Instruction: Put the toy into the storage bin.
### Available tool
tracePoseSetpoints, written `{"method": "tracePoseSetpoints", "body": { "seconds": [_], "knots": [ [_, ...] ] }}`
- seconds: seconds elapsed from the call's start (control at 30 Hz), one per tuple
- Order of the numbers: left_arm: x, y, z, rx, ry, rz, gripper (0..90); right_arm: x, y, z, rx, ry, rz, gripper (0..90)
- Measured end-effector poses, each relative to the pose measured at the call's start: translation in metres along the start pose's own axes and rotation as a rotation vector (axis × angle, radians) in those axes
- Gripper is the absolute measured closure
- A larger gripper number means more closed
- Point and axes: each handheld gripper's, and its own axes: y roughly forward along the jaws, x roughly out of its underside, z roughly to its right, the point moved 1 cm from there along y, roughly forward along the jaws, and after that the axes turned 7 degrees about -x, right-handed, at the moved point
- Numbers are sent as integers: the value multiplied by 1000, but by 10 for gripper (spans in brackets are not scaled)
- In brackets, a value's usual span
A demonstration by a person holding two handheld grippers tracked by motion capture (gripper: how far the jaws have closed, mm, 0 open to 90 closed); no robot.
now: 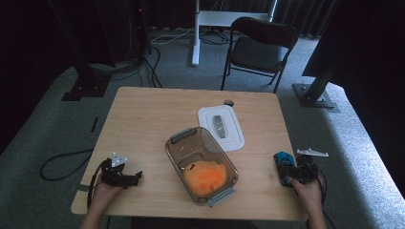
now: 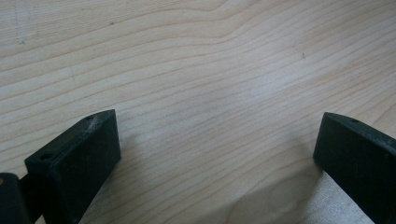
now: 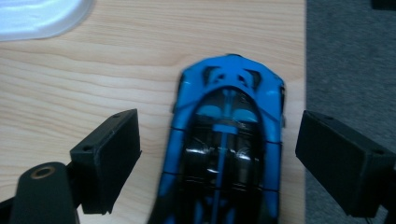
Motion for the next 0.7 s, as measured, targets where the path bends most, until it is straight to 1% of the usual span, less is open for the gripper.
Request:
{"method": "tracePoseSetpoints", "body": {
  "seconds": [0.03,0.07,0.1,0.13,0.2,0.43,0.57,0.6,0.67,0.7],
  "knots": [
    [0,0,0,0,0,0,10,0,0,0,0,0,0,134],
    [0,0,0,0,0,0,10,2,3,2,10,4,-19,134],
    [0,0,0,0,0,0,10,3,5,2,18,4,-24,134],
    [0,0,0,0,0,0,10,5,6,3,12,9,-30,135],
    [0,0,0,0,0,0,10,7,9,5,17,24,-40,137],
    [0,0,0,0,0,0,10,11,18,6,17,30,-74,142],
    [0,0,0,0,0,0,10,12,20,4,34,14,-77,148],
    [0,0,0,0,0,0,10,12,21,2,44,8,-76,151],
    [0,0,0,0,0,0,10,12,22,0,64,-3,-75,183],
    [0,0,0,0,0,0,10,12,22,-1,62,-6,-71,200]
  ]
}}
